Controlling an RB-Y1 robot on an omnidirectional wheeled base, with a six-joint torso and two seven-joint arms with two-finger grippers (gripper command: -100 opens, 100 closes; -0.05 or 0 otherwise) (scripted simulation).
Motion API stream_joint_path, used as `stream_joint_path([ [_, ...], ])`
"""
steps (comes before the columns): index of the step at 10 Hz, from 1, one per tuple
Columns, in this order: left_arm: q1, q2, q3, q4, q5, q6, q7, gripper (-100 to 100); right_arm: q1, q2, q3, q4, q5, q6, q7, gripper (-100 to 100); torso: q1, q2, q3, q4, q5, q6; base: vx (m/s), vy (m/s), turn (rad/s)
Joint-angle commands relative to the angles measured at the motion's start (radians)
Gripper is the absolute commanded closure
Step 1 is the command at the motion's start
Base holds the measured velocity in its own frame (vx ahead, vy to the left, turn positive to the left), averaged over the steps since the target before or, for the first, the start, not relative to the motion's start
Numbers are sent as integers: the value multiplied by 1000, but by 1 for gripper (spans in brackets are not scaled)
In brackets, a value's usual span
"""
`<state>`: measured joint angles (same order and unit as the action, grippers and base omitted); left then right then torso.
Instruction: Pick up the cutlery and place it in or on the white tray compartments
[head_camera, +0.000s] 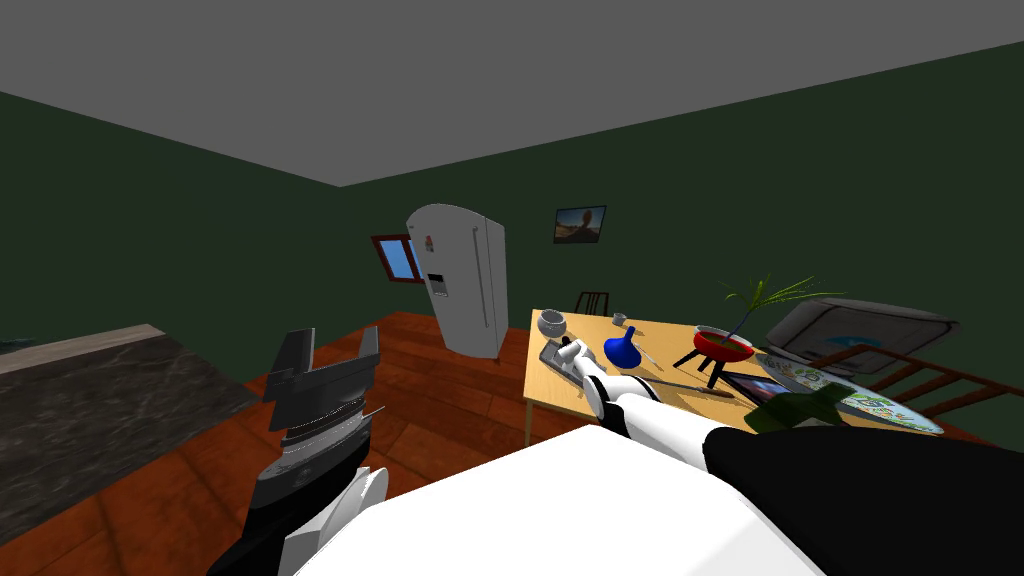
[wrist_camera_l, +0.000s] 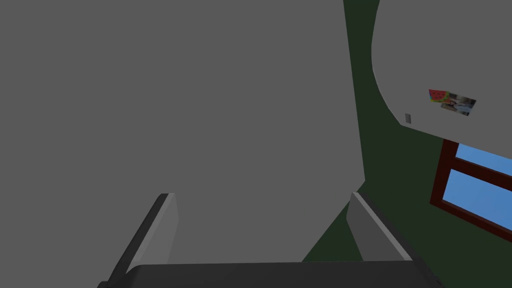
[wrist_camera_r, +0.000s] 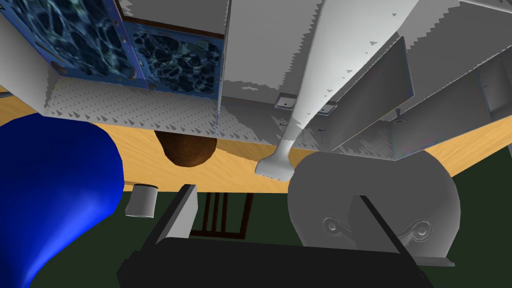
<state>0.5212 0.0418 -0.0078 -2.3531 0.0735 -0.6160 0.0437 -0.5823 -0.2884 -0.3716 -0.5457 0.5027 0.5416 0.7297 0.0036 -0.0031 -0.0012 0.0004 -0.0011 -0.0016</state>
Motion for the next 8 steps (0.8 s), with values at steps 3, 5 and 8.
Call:
stream_joint_path([
  [3,0,0,0,0,0,0,0,0,1,14,-54,-48,-26,20,106,-100,0,0,0,0,0,0,18,33,-55],
  [5,0,0,0,0,0,0,0,0,5,24,-91,-88,-48,36,160,-100,-1,0,0,0,0,0,9,19,-30],
  [8,0,0,0,0,0,0,0,0,10,35,-128,-128,-69,51,236,-100,-2,0,0,0,0,0,16,22,-43],
])
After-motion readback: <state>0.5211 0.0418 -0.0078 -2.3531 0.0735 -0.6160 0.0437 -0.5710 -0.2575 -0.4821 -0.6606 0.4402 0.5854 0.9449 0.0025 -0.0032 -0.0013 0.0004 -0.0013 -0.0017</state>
